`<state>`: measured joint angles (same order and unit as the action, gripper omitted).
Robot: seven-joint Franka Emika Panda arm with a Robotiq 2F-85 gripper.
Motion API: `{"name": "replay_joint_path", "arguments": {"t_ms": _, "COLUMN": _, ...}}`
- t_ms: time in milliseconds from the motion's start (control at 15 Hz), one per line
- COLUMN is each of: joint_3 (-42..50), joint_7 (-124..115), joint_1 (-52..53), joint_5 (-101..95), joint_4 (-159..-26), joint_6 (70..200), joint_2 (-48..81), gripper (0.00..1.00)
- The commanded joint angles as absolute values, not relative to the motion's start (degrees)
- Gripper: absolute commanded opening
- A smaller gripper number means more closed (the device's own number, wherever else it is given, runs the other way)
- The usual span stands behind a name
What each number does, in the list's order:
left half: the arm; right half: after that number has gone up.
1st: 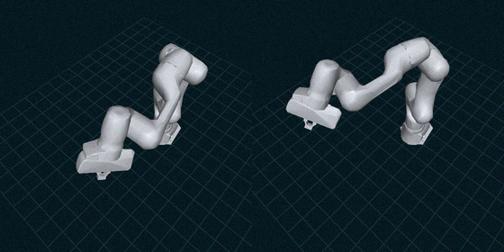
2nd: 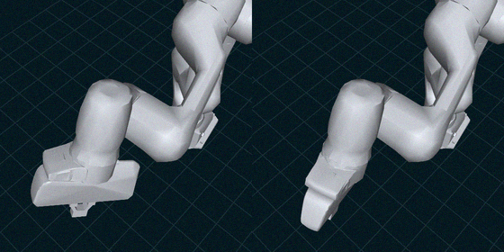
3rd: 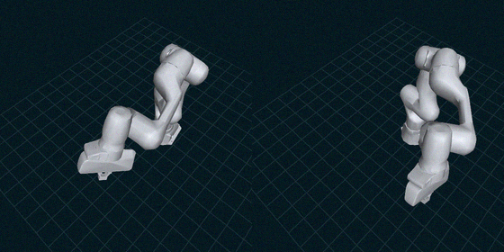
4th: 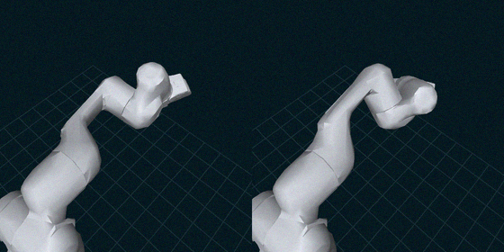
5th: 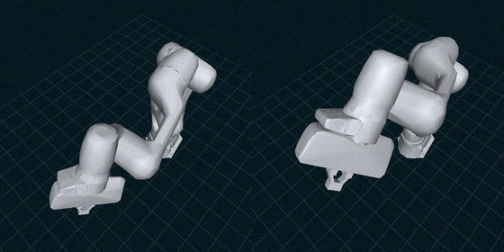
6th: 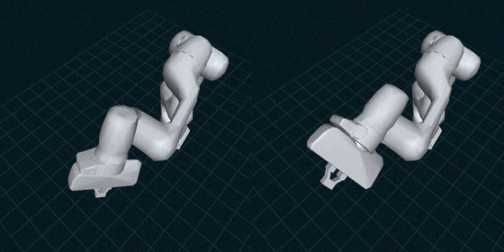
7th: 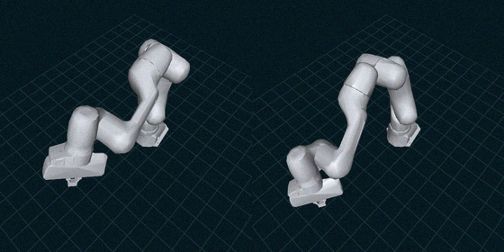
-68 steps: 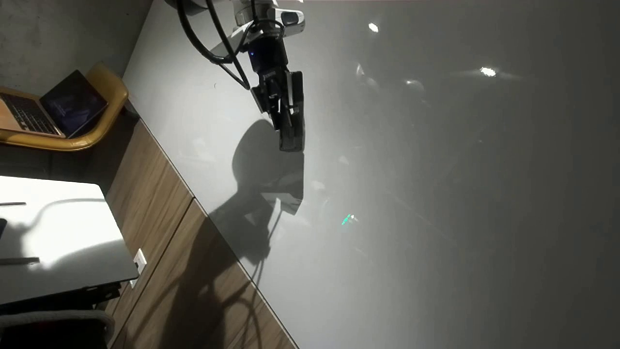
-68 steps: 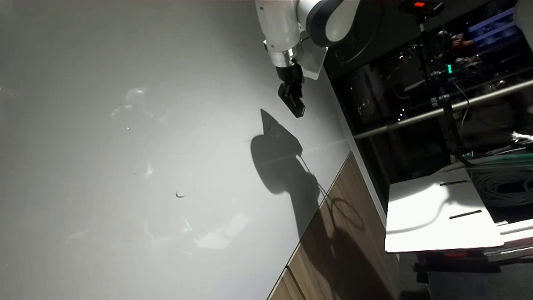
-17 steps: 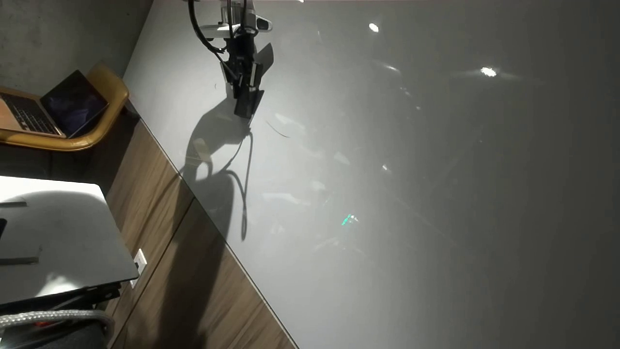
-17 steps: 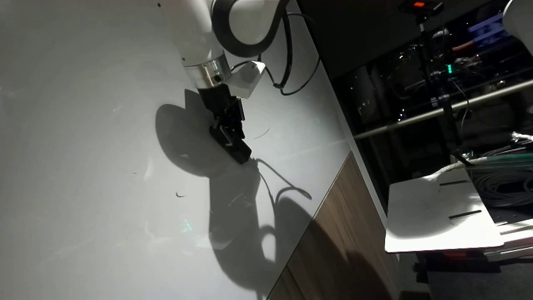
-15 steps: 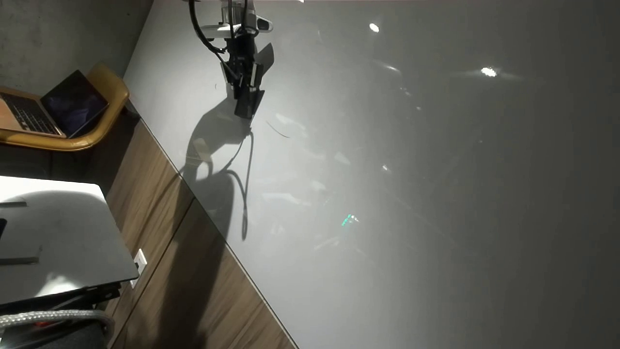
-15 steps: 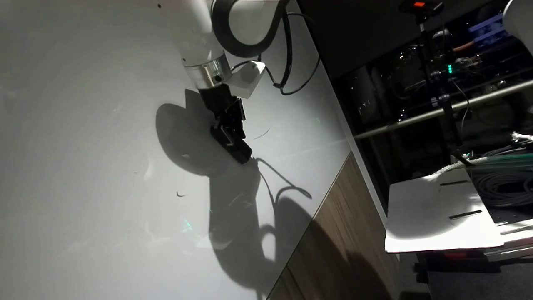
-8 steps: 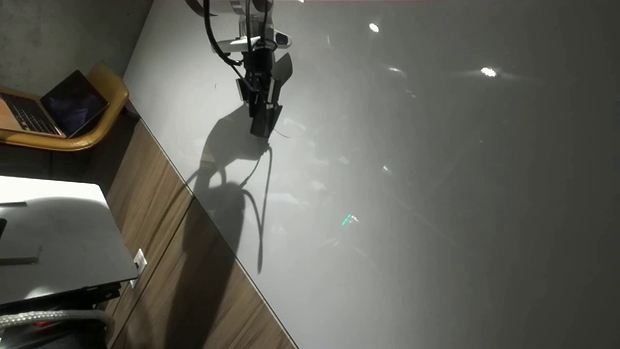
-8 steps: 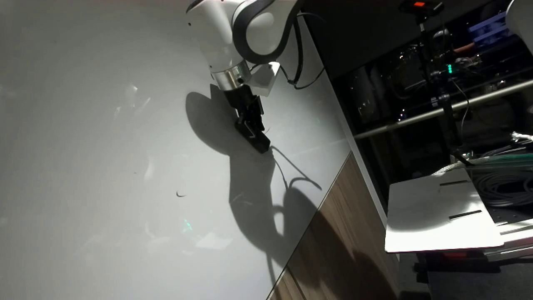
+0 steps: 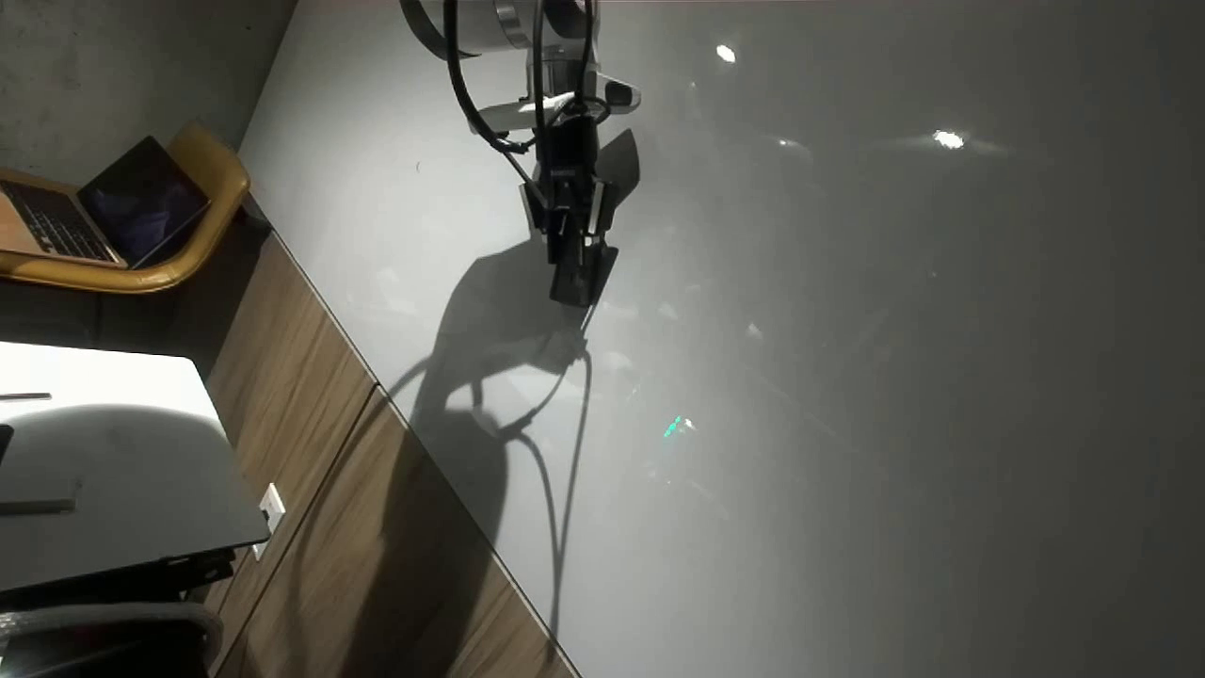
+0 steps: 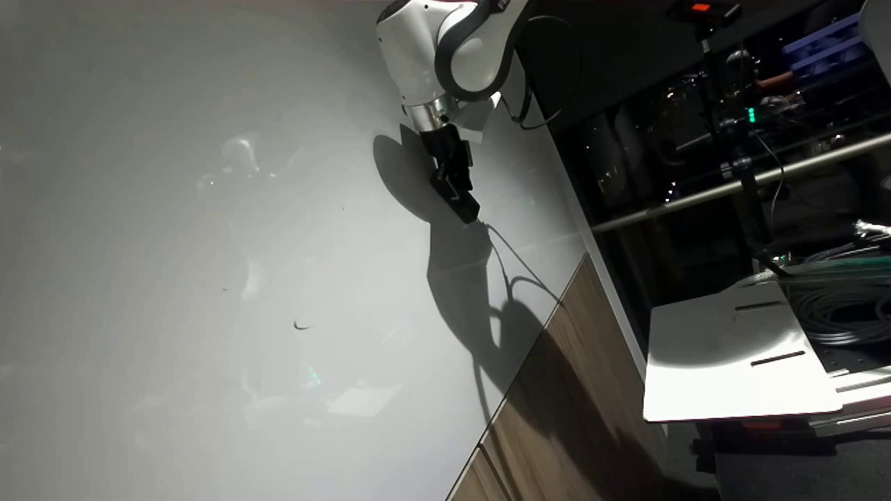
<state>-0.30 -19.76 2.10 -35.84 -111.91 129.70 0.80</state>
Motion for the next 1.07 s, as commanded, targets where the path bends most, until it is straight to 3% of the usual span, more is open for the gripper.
{"name": "replay_joint_path", "arguments": {"t_ms": 0, "joint_3": -1.02, "joint_7": -21.13, "joint_1": 2.26, "joint_5": -37.32, "joint_4": -112.56, "joint_6": 133.12, "joint_2": 0.39, "gripper": 0.27}}
{"name": "replay_joint_path", "arguments": {"t_ms": 467, "joint_3": -6.65, "joint_7": -26.28, "joint_1": 7.93, "joint_5": -38.85, "joint_4": -107.51, "joint_6": 129.91, "joint_2": 8.10, "gripper": 0.27}}
{"name": "replay_joint_path", "arguments": {"t_ms": 1000, "joint_3": -9.25, "joint_7": -29.87, "joint_1": 20.19, "joint_5": -40.57, "joint_4": -89.52, "joint_6": 119.08, "joint_2": 25.05, "gripper": 0.27}}
